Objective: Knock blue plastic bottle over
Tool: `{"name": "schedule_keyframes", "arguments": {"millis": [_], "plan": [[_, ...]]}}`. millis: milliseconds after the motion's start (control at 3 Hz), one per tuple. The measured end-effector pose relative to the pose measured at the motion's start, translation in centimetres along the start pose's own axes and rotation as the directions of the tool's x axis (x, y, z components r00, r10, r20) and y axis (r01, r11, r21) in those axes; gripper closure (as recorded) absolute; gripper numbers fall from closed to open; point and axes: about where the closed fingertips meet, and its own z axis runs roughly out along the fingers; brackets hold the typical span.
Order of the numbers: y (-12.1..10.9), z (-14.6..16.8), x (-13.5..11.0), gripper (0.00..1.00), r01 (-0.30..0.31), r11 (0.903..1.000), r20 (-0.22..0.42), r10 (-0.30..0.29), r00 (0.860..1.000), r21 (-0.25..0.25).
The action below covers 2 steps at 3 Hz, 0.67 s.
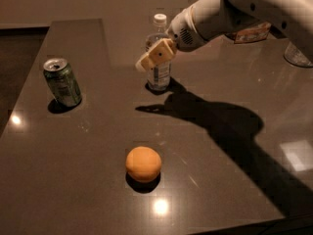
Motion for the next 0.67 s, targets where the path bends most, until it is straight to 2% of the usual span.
{"name": "schedule_keyframes", "arguments": {"millis": [333, 667], "plan": [[0.0, -0.2, 0.0, 0.47, -0.010, 0.9999, 0.001, 0.010, 1.000, -0.007], [0.2, -1.5, 0.3, 0.70, -0.016, 0.9999, -0.007, 0.016, 1.000, -0.002]]}}
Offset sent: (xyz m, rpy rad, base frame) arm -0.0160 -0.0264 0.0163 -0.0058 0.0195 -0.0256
